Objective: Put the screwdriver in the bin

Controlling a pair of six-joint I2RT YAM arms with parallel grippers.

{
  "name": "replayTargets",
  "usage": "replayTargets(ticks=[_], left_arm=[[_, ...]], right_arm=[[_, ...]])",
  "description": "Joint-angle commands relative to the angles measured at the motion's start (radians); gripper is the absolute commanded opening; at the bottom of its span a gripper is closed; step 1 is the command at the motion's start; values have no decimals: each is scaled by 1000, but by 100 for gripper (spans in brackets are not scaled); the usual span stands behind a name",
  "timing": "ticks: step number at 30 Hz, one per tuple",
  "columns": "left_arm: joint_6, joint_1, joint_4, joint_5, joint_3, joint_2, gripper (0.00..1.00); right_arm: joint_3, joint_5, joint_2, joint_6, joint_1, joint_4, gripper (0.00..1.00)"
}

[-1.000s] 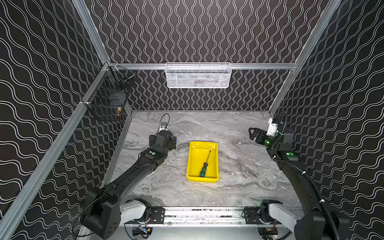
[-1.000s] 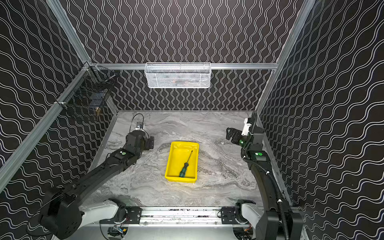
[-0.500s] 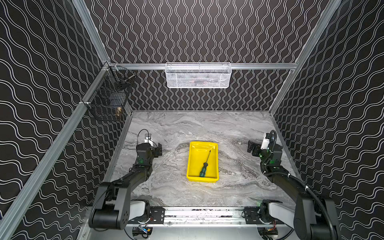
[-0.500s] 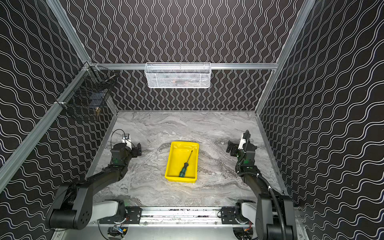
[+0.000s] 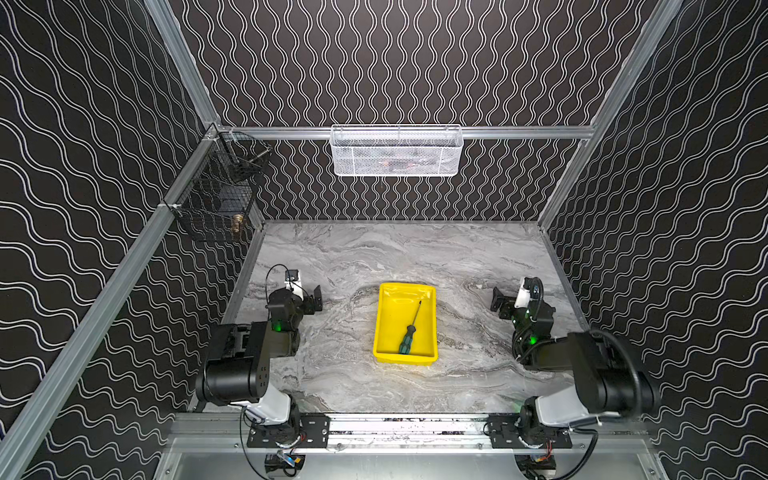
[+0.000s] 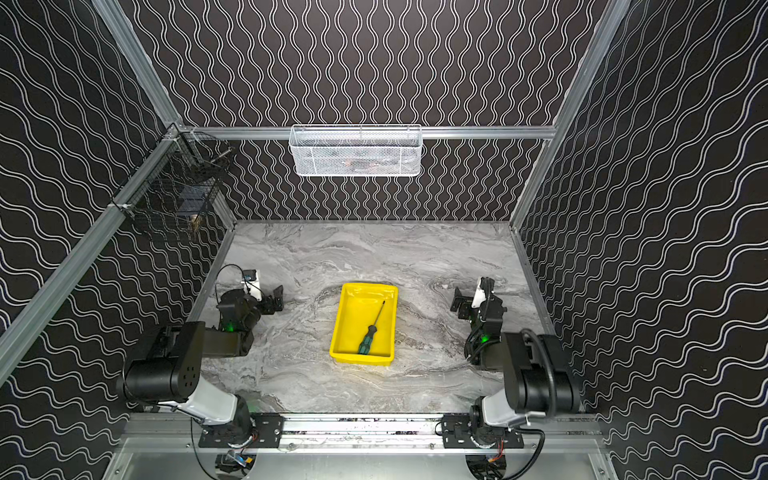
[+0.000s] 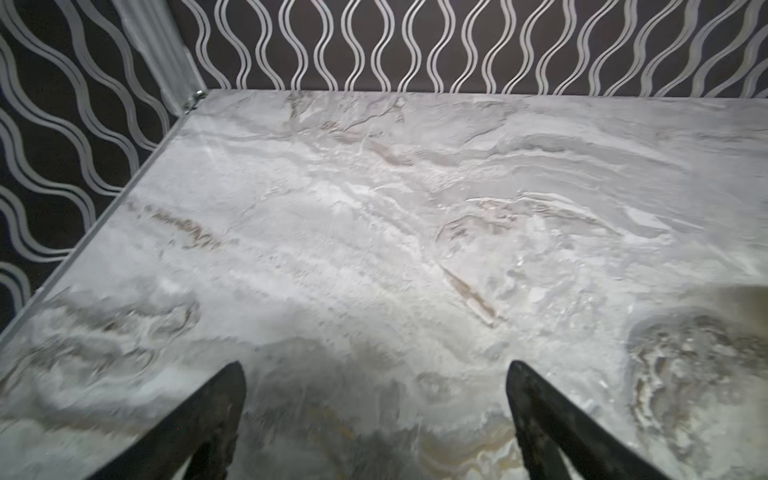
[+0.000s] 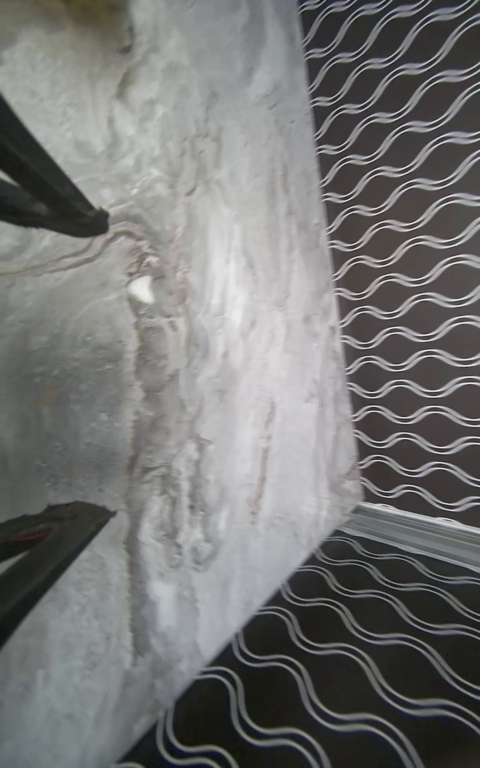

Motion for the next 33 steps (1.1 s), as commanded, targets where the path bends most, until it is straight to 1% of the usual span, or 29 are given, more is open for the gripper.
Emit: replayTargets(ticks=[1,2,4,7,10,12,15,17,21,22,24,25,26,28,29,30,32,33], left_arm=[[29,2,6,77,26,14,99],[37,-1,7,90,32,21,99],[48,-9,-6,92,44,32,99],[63,-25,-13,87,54,41,99],[68,-27,-13,88,53,42,99],[77,-33,-25,90,60,44,99],[96,-52,-29,79,60,42,99],[88,-53,23,63,26,34,99],[14,-52,297,-121,-95,91,99],[16,-51,310,-118,-102,89,99],[32,-51,207,-77,-53,86,99],[52,-68,151,-97,-19,90,99],[71,-106,99,-135,-1,82,99],[92,-127,115,-158,1,90,99],[86,-127,83,-155,8,83,99],[89,-127,109,-157,4,90,99],[84,-127,90,-150,4,83,99],[88,-127,108,-151,3,91,99]], right_arm=[[35,23,-27,7,0,35,99],[52,20,-16,4,0,28,99],[38,15,17,-10,0,109,99],[55,17,4,-3,0,48,99],[46,14,15,-9,0,91,99],[50,17,9,-6,0,68,99],[44,19,12,-12,0,91,99],[47,17,10,-12,0,78,99],[44,16,12,-13,1,86,99],[44,18,10,-14,0,84,99],[44,16,12,-14,0,89,99],[44,16,12,-14,0,87,99],[45,16,10,-14,0,86,99],[44,16,12,-14,1,88,99],[44,16,12,-14,0,88,99],[44,16,10,-14,0,86,99],[44,14,11,-11,1,85,99],[45,14,11,-11,1,84,99]])
